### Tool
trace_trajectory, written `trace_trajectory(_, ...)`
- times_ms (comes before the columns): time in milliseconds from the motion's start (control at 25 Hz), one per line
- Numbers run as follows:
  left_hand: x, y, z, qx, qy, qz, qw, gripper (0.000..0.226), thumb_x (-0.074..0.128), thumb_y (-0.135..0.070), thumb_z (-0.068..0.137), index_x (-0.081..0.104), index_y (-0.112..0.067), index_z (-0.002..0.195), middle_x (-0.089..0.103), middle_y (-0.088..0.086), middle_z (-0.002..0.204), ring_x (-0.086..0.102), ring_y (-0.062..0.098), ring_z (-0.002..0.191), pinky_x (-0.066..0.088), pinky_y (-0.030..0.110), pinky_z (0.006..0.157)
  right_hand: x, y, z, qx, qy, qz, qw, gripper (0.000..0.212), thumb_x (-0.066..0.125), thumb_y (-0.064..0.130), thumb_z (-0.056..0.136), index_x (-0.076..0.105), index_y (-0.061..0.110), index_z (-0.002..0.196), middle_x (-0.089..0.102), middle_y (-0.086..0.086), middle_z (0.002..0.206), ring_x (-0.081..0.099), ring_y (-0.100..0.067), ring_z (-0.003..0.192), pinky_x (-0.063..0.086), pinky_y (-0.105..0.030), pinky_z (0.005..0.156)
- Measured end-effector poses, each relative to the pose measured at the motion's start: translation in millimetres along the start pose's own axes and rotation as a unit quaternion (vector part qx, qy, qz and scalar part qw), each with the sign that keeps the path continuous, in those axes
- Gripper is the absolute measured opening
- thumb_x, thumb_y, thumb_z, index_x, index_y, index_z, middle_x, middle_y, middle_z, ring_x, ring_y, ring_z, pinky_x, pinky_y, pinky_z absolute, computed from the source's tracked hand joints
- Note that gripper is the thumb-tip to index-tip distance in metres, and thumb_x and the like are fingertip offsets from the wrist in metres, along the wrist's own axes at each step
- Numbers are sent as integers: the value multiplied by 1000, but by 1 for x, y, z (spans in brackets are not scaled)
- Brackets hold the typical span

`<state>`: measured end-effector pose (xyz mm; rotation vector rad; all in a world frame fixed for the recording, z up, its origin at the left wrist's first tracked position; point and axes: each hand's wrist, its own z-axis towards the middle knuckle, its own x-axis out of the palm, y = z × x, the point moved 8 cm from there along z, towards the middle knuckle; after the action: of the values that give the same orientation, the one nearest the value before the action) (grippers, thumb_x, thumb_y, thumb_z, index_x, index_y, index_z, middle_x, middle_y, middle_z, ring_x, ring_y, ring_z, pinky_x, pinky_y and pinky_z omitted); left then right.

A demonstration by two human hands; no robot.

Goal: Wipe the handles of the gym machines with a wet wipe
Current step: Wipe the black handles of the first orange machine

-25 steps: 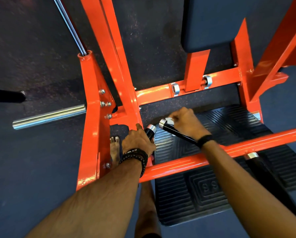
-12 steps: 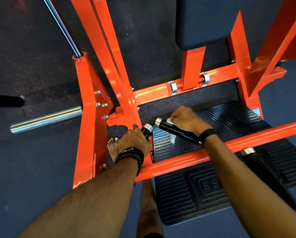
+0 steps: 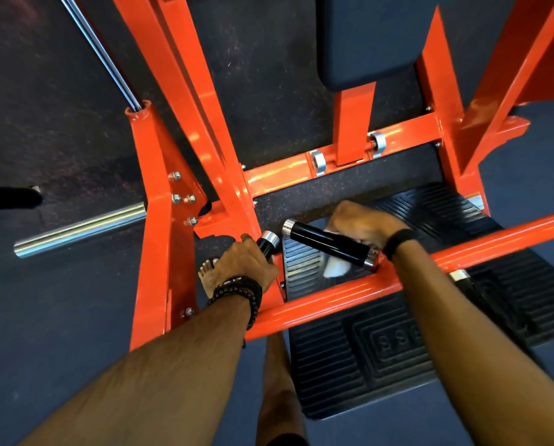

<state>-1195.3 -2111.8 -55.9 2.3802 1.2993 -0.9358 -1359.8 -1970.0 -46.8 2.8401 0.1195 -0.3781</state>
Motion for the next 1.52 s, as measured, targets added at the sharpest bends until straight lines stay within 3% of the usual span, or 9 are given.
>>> trace_trajectory(160,1,1,1,-7,-1,9,1000,40,63,-44,79,58,-17,109,66,6,105,66,32,98,53,43,84,22,32,29,-19,-11,81,996,27,48,16,96,65,-5,98,68,-22,104,65,-35,96,47,-30,69)
trace_trajectory(320,1,3,1,-23,9,-1,1000,40,64,-45,78,62,-18,107,66,4,102,66,31,95,54,45,84,15,4,-8,-17,17,63,998,43,44,45,102,66,11,87,67,-7,84,64,-21,77,46,-33,73)
trace_trajectory(520,0,2,-1,-27,12,5,1000,42,64,-50,79,63,-18,106,67,3,101,67,30,97,53,48,89,-5,-18,-14,-43,-3,116,992,19,56,9,87,68,-6,90,62,-9,78,56,-24,77,42,-32,70)
trace_trajectory(720,-2,0,-1,-15,10,8,1000,40,65,-44,82,62,-15,109,66,5,102,66,30,96,48,36,75,7,43,15,-135,-132,46,981,13,55,10,93,62,19,98,62,-6,103,58,-18,93,41,-24,79)
trace_trajectory(880,-3,-2,-2,-11,12,13,1000,42,65,-43,85,61,-13,114,66,7,108,66,31,100,47,36,75,-1,5,-22,-165,-167,52,971,23,70,12,86,58,28,73,66,-9,81,57,-16,76,39,-23,68)
trace_trajectory(1000,-3,-2,-3,-12,12,13,1000,43,64,-44,85,61,-12,114,67,8,108,66,31,99,50,38,77,-19,-22,-60,-182,-139,65,971,14,73,18,87,70,16,74,71,4,70,58,-3,66,46,-23,62)
trace_trajectory(1120,-5,-3,-4,-11,12,14,1000,39,65,-41,84,63,-12,110,68,8,105,67,30,97,51,37,75,-19,-11,-59,-195,-144,-42,969,34,61,20,95,60,8,63,50,5,55,48,-8,60,37,-33,58)
trace_trajectory(1320,-4,-2,-4,-12,12,11,1000,40,66,-43,84,62,-12,109,68,8,104,67,31,95,52,37,76,15,37,-27,-221,-212,-24,952,11,64,12,91,73,15,96,72,-9,91,65,-26,89,51,-34,82)
trace_trajectory(1520,-6,-3,-3,-13,13,13,1000,40,66,-41,84,62,-11,112,67,9,108,67,31,98,49,36,75,4,17,-50,-236,-234,-41,942,5,76,17,81,73,21,83,66,-2,88,57,-20,86,46,-31,80)
